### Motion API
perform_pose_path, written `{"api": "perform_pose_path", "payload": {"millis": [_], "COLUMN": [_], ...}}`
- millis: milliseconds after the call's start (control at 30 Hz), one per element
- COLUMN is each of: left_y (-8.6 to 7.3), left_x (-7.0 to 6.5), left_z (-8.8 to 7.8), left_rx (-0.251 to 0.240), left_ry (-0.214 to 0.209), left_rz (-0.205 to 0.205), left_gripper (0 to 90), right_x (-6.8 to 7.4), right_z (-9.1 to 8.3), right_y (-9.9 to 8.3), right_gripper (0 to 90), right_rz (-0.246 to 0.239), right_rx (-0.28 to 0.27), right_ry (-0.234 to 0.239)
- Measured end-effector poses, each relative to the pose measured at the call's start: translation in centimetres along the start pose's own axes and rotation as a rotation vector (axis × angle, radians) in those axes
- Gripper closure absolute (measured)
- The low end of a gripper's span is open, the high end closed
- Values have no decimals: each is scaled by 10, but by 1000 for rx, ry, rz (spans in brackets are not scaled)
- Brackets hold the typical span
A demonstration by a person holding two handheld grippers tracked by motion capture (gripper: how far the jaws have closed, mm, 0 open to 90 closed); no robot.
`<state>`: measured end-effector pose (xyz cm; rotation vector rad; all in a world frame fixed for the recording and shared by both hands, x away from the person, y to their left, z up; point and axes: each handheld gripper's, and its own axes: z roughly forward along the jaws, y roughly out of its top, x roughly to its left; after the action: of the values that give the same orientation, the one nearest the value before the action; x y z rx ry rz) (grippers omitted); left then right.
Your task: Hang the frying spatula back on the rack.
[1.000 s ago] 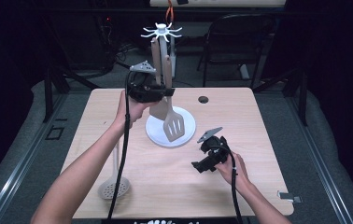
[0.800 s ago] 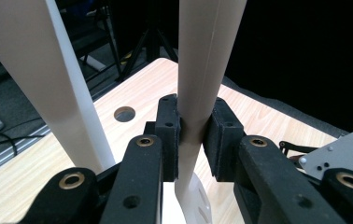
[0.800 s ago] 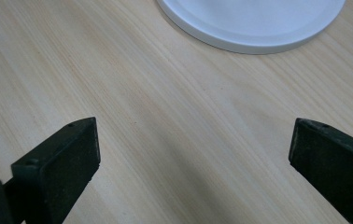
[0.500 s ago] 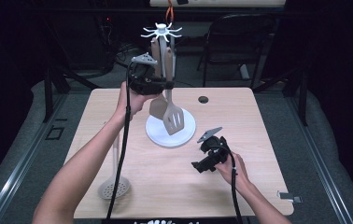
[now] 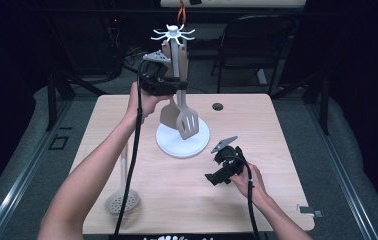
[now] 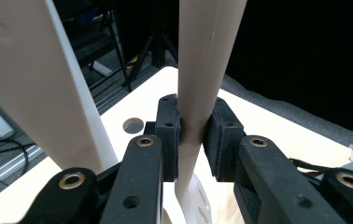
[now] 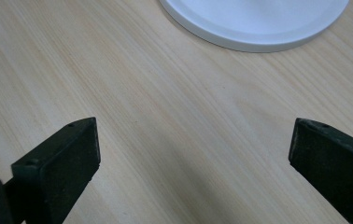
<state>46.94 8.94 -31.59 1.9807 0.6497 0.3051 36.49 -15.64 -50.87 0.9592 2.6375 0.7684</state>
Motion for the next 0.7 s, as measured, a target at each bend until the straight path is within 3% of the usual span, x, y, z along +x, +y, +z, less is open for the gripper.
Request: {"api": "perform_pose_path", "payload": {"millis": [700], "left_y": [2], "left_x": [14], "left_z": [4], "left_rx": [-4], "left_ry": [27], "left_rz": [-36], "left_gripper": [766], "right_x": [2], "right_z": [2], "right_y": [0], "right_gripper": [21], "right_rz": [-2], "right_rx": [6], "right_ry": [6]}}
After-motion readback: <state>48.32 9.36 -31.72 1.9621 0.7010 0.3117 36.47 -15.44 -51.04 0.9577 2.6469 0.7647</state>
